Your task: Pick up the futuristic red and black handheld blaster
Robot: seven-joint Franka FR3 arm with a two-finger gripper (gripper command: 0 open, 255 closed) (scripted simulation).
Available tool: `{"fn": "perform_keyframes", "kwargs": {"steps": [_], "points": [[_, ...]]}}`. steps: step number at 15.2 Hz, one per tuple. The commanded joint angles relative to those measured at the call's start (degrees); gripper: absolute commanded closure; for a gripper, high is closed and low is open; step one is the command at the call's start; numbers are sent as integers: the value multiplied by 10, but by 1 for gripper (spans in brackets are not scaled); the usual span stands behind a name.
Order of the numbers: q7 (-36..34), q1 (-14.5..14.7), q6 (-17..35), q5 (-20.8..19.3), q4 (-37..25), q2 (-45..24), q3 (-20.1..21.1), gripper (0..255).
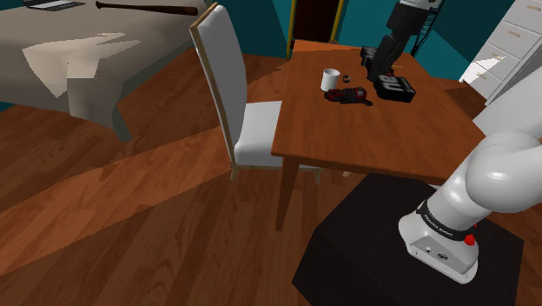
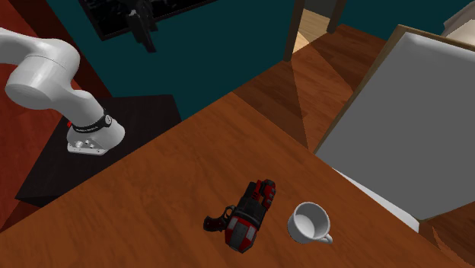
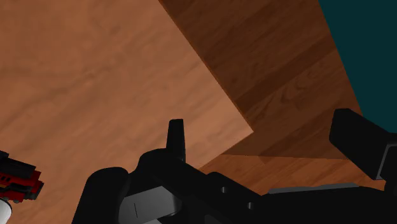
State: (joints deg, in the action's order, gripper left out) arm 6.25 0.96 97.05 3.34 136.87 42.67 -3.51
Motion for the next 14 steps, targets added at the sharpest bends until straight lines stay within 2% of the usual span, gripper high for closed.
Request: {"fn": "perform_keyframes", "kwargs": {"steps": [1,8,14], "points": [[0,0,0,0,0,0,0,0],[75,-27,75,-41,12,-74,-66,0],[139,-44,139,-61,-4,-161,-123,0]]}}
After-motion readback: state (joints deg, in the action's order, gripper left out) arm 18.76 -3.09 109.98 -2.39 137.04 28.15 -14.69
